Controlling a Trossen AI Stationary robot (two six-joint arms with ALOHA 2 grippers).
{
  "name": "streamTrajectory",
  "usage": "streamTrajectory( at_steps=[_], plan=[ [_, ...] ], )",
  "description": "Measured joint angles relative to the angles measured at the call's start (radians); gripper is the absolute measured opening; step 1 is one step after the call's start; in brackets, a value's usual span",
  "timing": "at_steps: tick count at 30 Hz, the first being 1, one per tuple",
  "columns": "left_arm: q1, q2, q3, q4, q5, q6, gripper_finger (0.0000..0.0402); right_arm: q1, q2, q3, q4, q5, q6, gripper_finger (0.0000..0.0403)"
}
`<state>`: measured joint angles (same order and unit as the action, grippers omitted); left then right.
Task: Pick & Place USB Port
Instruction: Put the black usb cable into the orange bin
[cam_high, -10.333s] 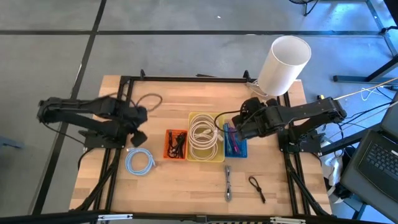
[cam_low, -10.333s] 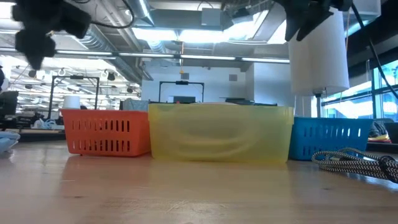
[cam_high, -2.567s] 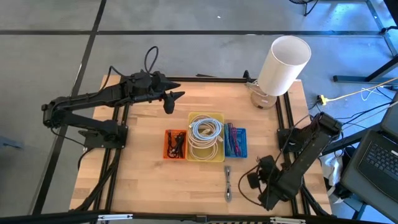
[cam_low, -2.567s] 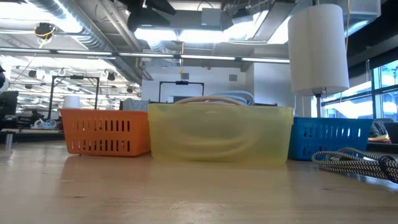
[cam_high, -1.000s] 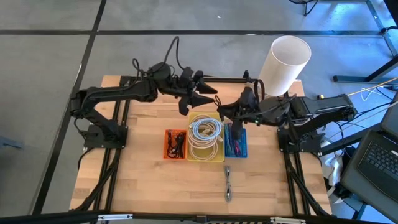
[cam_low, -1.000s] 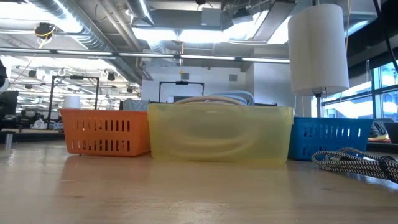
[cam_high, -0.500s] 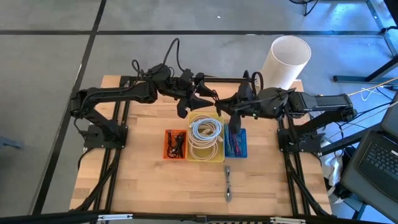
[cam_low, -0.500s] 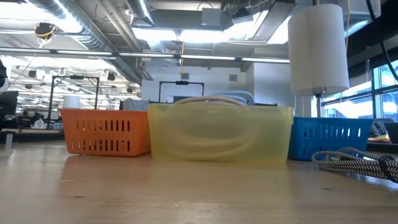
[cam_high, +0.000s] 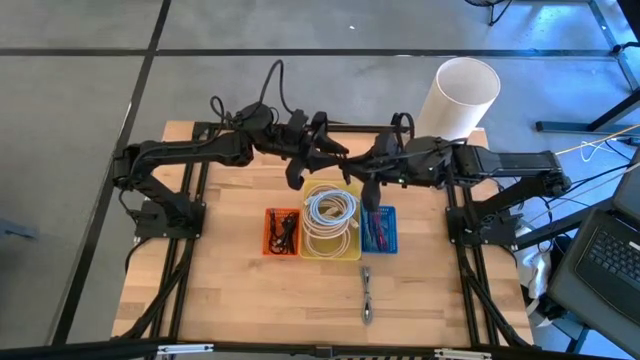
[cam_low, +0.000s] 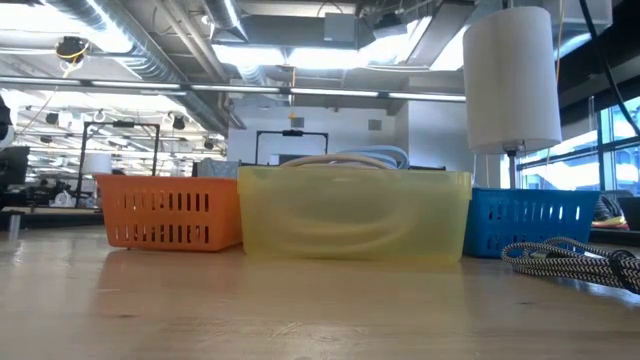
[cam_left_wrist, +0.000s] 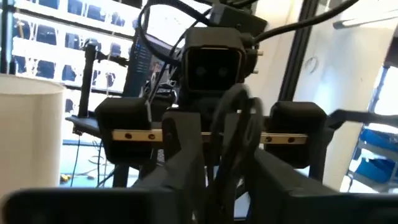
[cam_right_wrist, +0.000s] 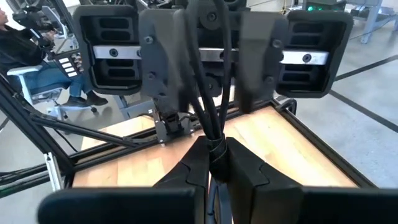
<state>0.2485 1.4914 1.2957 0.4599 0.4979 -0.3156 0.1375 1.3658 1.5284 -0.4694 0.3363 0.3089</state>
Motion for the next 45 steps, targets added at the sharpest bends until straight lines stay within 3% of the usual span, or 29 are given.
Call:
streamTrajectory(
  at_steps=[3,4,12,18,23,27,30,33,37,41,45],
  plan=[
    [-0.001,0.000,0.000,0.000,0.005,0.027,0.0029,0.000,0.001,0.000,-0.002,-0.001,-0.002,0.0028],
    [0.000,0.000,0.000,0.000,0.005,0.030,0.0018,0.000,0.001,0.000,-0.001,-0.001,-0.002,0.0028],
    [0.000,0.000,0.000,-0.004,-0.002,0.016,0.0008,0.000,0.001,0.000,-0.011,0.015,-0.012,0.0035],
    [0.002,-0.003,0.000,-0.007,-0.001,0.011,0.0006,0.001,-0.046,0.000,-0.047,0.029,-0.056,0.0145],
    [0.009,-0.011,0.000,-0.021,0.002,-0.001,0.0006,0.001,-0.141,0.000,-0.196,0.045,-0.028,0.0233],
    [0.018,-0.011,0.000,-0.051,0.001,-0.029,0.0006,0.001,-0.221,0.001,-0.323,0.050,0.066,0.0270],
    [0.031,-0.026,0.000,-0.194,-0.009,-0.058,0.0006,0.001,-0.270,0.001,-0.453,0.083,0.160,0.0278],
    [0.035,-0.057,0.000,-0.432,-0.117,-0.058,0.0006,0.001,-0.308,0.001,-0.573,0.102,0.261,0.0275],
    [0.034,-0.079,0.000,-0.770,-0.352,-0.092,0.0006,0.001,-0.333,0.000,-0.682,0.136,0.360,0.0265],
    [0.025,-0.081,-0.001,-1.021,-0.541,-0.244,0.0006,0.001,-0.337,0.000,-0.729,0.169,0.391,0.0257],
    [0.002,-0.080,-0.001,-1.140,-0.621,-0.429,0.0006,0.001,-0.336,0.000,-0.735,0.195,0.364,0.0251]
  ],
)
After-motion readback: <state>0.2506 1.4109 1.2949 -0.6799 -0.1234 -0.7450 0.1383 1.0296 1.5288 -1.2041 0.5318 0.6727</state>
